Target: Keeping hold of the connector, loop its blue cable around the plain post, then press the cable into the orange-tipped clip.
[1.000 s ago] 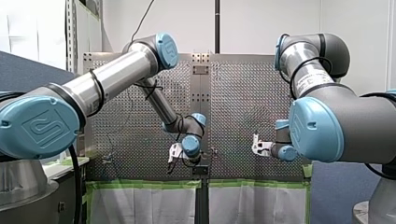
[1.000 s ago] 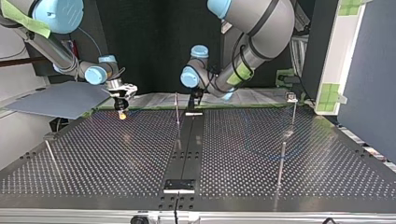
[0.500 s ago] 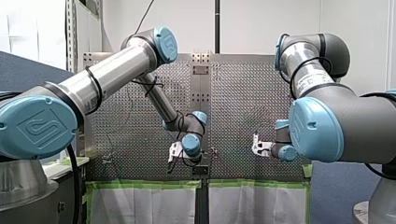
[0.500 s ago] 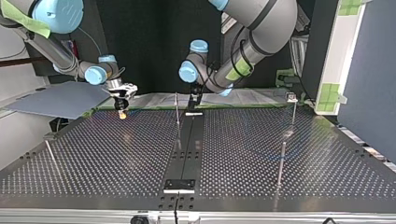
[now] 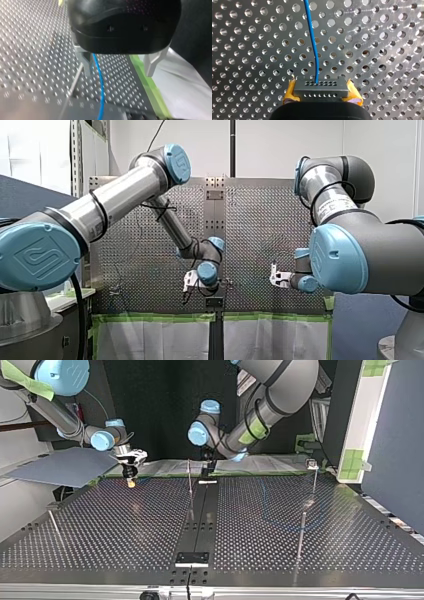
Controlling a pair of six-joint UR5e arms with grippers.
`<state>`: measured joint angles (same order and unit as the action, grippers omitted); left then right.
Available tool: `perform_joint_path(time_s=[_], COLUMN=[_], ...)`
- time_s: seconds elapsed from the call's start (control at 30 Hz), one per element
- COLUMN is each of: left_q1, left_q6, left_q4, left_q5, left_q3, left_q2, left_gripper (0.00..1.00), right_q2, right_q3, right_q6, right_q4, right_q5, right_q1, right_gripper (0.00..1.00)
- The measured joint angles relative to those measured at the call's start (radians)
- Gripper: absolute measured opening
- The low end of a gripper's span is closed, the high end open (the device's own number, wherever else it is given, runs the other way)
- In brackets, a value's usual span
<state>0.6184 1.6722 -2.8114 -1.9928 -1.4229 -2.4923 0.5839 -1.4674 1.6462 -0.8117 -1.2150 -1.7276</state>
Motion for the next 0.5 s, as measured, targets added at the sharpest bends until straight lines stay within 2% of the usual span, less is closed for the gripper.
perform_joint_path(time_s=[0.17, 0.5], left_q1=[0.029, 0.072], left_q6=[0.0, 0.003], left_q4=[0.02, 0.059], left_q5=[0.003, 0.019], left_q3=[-0.009, -0.016], left_q2=[0.018, 0.019], left_gripper=[1.0, 1.0], right_q2=[0.0, 0.0], right_q3=[0.0, 0.0], right_q6=[0.0, 0.0], right_q4=[0.0, 0.001], right_q5=[0.0, 0.0], right_q1=[0.0, 0.0], right_gripper=[0.0, 0.0])
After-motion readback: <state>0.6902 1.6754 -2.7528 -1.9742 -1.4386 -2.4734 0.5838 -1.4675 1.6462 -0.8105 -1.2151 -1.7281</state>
